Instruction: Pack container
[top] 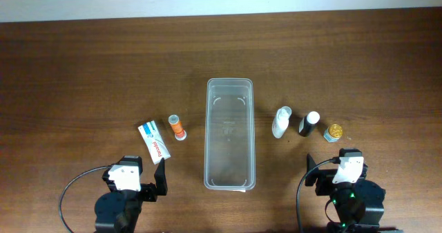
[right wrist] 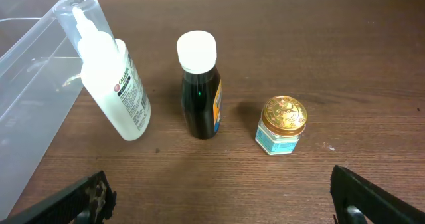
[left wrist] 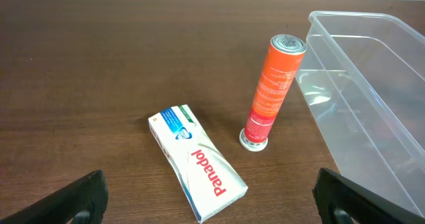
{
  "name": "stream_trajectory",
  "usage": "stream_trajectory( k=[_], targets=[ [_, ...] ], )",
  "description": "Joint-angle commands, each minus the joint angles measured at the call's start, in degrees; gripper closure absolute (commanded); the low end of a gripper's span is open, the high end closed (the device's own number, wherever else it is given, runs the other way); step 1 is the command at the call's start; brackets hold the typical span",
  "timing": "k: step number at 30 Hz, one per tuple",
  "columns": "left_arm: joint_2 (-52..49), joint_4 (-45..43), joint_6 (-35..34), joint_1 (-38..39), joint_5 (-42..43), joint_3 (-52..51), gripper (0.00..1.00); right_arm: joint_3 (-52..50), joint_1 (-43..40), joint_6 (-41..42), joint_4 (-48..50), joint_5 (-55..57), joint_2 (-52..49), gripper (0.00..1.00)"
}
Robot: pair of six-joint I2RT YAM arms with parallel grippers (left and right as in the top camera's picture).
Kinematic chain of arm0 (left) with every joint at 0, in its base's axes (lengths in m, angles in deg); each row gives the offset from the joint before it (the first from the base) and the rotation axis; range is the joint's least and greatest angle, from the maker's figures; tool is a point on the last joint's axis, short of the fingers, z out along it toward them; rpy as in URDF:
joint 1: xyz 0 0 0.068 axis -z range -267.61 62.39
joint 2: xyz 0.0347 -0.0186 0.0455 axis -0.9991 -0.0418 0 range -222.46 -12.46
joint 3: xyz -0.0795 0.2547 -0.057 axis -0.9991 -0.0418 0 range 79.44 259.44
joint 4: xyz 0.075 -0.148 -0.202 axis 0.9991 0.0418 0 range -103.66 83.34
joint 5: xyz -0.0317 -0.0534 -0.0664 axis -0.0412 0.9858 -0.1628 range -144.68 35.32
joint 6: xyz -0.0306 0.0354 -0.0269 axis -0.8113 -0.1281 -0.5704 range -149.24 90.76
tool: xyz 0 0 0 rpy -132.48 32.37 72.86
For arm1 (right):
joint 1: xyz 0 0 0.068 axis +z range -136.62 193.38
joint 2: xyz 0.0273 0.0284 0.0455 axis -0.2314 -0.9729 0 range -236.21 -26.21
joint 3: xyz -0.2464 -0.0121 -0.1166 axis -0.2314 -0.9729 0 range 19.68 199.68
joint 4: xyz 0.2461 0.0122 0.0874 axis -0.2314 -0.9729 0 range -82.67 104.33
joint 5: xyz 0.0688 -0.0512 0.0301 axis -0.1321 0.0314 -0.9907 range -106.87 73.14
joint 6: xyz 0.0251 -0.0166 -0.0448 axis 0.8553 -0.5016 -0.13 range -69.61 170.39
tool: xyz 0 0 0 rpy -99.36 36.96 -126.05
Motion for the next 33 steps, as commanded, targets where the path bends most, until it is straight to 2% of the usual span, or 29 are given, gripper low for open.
stream_trajectory(
  k=[1,21,23,27,33],
  targets=[
    [0.81,-0.24,1.09,-0.33,-0.42,-0.59,0.01,-0.39,0.31,-0.37,-0.02,-0.74,0.55,0.02],
    [0.81,-0.24,1.09,-0.33,-0.42,-0.59,0.01,-0.39,0.31,-0.39,-0.02,-0.72,0.55,0.02],
    [0.81,-0.24,1.09,-0.33,-0.42,-0.59,0.01,-0.48,0.24,-0.35,2.95,-0.76,0.55,0.02],
    [0.81,-0.24,1.09,-0.33,-0.42,-0.59,0.01,-0.48,0.24,-0.35,7.56,-10.64,0.55,0.02],
    [0.81,-0.24,1.09,-0.33,-0.42,-0.59,0.01,0.57,0.24,2.19,12.76,-16.37,0.46,0.02]
  ],
)
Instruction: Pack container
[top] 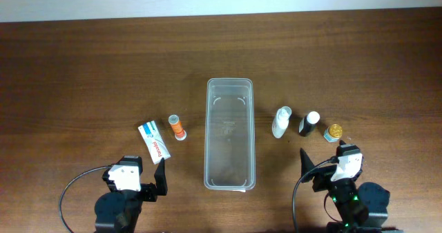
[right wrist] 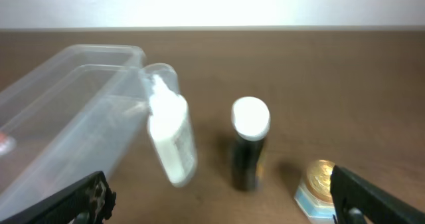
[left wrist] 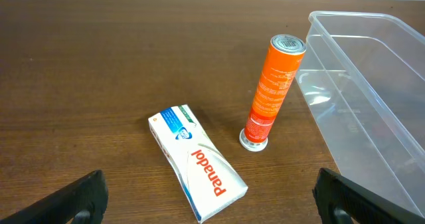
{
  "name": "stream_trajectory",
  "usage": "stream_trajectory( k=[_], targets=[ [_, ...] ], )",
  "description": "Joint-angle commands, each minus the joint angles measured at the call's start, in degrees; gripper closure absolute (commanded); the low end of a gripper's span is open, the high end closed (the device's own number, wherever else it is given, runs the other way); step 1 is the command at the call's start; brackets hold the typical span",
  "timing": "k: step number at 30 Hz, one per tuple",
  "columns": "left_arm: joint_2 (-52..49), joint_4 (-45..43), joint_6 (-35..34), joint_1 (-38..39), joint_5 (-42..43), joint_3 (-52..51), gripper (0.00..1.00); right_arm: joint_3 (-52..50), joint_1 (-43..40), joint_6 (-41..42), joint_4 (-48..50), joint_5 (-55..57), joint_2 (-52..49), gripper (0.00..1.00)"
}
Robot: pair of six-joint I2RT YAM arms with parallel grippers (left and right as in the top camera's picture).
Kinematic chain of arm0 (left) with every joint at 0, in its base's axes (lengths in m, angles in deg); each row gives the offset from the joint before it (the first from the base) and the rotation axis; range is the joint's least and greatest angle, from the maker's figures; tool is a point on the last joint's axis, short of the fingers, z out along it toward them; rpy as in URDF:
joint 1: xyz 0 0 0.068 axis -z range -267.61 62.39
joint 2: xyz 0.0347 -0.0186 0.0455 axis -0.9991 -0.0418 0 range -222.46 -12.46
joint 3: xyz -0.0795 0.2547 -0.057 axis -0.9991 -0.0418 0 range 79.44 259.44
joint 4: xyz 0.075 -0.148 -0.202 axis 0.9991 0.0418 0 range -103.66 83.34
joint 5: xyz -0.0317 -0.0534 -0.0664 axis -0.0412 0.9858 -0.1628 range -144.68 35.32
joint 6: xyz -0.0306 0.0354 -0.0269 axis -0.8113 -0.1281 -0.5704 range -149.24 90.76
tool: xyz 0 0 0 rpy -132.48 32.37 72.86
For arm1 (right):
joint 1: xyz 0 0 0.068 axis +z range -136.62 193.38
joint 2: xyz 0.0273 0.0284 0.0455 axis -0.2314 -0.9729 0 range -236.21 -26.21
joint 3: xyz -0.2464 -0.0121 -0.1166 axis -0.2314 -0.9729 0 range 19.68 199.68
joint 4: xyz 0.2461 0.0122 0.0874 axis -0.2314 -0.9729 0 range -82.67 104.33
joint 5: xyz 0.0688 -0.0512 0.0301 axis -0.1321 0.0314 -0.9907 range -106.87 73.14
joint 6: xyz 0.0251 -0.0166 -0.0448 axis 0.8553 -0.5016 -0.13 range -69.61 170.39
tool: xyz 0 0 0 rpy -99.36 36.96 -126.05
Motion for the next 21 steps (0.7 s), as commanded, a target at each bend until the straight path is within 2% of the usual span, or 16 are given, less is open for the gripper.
stream_trajectory(
  k=[1,3,6,14,18,21],
  targets=[
    [0.81,-0.22,1.09,-0.33,-0.42,-0.59,0.0,2.08,0.26,3.72,2.73,-5.81,0.15,0.02],
    [0.81,-0.22,1.09,-0.33,-0.42,-0.59,0.01,7.52,0.26,4.48,2.75,-5.62,-2.4,0.02],
    [0.81,-0.22,1.09,-0.33,-0.42,-0.59,0.01,20.11,0.26,4.42,-1.81,-2.08,-12.22,0.02],
    [0.81,-0.22,1.09,-0.33,-0.42,-0.59,0.01,58.75,0.28,3.87,-29.66,-0.04,-45.24,0.02],
    [0.81,-0.22,1.09,-0.33,-0.42,-0.59,0.01,70.58,0.26,4.48,-39.1,-2.38,-56.65,0.02],
    [0.81,-0.22,1.09,-0.33,-0.42,-0.59,0.01,74.2,0.55,4.0,-41.44,-3.74,-63.19,0.02]
  ],
)
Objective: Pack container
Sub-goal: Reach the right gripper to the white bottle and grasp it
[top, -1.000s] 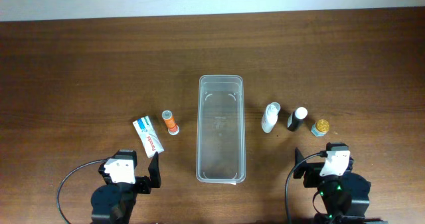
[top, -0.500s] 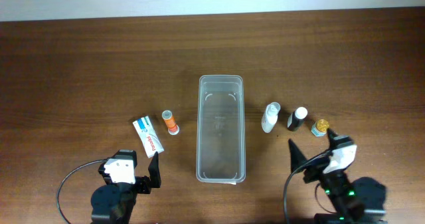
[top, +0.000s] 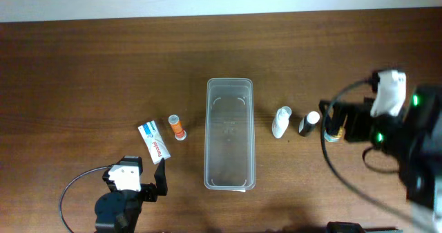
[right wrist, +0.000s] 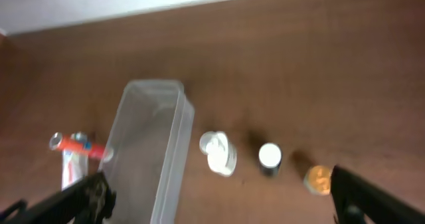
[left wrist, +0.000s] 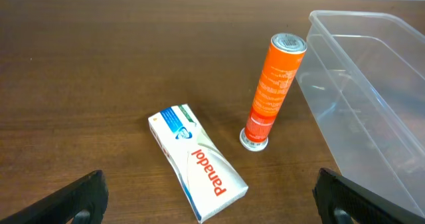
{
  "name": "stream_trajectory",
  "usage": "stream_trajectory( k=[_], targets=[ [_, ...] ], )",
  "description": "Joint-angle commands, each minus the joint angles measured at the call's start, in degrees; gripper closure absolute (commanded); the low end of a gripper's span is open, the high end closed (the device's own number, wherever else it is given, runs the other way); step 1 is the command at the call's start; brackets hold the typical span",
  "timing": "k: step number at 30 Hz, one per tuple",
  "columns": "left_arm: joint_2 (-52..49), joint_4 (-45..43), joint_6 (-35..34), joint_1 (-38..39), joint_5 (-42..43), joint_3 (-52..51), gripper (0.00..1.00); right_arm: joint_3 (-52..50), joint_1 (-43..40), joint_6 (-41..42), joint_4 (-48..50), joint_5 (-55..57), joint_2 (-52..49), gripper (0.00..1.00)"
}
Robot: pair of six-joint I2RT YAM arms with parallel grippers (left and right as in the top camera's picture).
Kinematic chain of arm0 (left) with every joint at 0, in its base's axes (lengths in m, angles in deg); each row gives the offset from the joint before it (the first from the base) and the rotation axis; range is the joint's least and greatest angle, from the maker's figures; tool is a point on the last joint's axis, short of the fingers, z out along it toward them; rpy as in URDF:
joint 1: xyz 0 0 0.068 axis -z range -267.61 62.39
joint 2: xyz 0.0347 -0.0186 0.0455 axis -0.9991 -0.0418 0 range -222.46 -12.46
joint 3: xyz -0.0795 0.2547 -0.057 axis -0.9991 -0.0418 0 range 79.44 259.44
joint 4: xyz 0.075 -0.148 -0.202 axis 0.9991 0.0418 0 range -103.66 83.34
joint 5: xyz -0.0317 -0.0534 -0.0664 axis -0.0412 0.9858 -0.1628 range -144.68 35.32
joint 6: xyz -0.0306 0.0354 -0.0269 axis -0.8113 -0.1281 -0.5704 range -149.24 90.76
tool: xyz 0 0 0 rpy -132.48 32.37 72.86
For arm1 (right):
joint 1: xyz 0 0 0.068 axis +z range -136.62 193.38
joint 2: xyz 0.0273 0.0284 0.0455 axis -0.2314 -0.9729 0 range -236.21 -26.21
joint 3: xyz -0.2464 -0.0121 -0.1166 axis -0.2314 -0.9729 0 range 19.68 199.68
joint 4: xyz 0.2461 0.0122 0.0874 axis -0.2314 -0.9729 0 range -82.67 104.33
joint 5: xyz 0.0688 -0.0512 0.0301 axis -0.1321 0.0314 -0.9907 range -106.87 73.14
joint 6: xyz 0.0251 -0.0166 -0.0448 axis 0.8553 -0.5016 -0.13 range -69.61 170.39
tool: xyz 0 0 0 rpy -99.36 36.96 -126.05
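Observation:
A clear plastic container (top: 230,133) lies empty mid-table. Left of it are a white Panadol box (left wrist: 197,162) lying flat and an orange tube (left wrist: 272,91) standing on its cap. To the container's right stand a white bottle (right wrist: 219,151), a dark bottle with a white cap (right wrist: 269,159) and a small gold-lidded jar (right wrist: 317,179). My left gripper (left wrist: 211,211) sits low near the front edge, open, just short of the box. Raised high above the right-hand items, my right gripper (right wrist: 222,204) is open and holds nothing.
The brown wooden table (top: 103,67) ends at a white wall along the far side. In the overhead view the raised right arm (top: 387,115) partly covers the jar (top: 334,133). Cables loop near the front edge.
My right arm has risen from low at the front edge to high over the right-hand items, so its camera now looks down on the whole layout. The left arm and all objects are unchanged.
Both grippers first rested open and low at the front edge, each facing its group of items. The right wrist then showed the bottles from farther back. Now the right gripper is high above them. No item has moved.

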Motion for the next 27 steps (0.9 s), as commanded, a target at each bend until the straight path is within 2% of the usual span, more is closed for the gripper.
stream_trajectory(
  k=[1,3,7,14,19,24,27],
  targets=[
    [0.5,-0.2,1.09,-0.33,-0.42,-0.33,0.01,4.13,0.98,0.22,-2.34,-1.6,-7.3,0.02],
    [0.5,-0.17,1.09,-0.33,-0.39,-0.33,0.01,4.26,2.64,0.98,-2.75,-0.63,-10.78,0.02],
    [0.5,-0.2,1.09,-0.33,-0.42,-0.33,0.01,4.26,9.62,7.65,-3.52,7.96,-17.77,0.01],
    [0.5,-0.2,1.09,-0.33,-0.42,-0.33,0.01,4.26,19.71,17.07,-2.75,19.61,-29.0,0.11],
    [0.5,-0.2,1.09,-0.33,-0.42,-0.33,0.01,4.24,22.03,18.32,-2.08,19.61,-37.0,0.26],
    [0.5,-0.2,1.09,-0.33,-0.42,-0.33,0.01,4.2,22.43,19.82,-2.45,19.61,-42.49,0.55],
    [0.5,-0.2,1.09,-0.33,-0.42,-0.33,0.01,4.15,22.45,19.8,-2.38,19.63,-43.23,0.6]
  ],
)
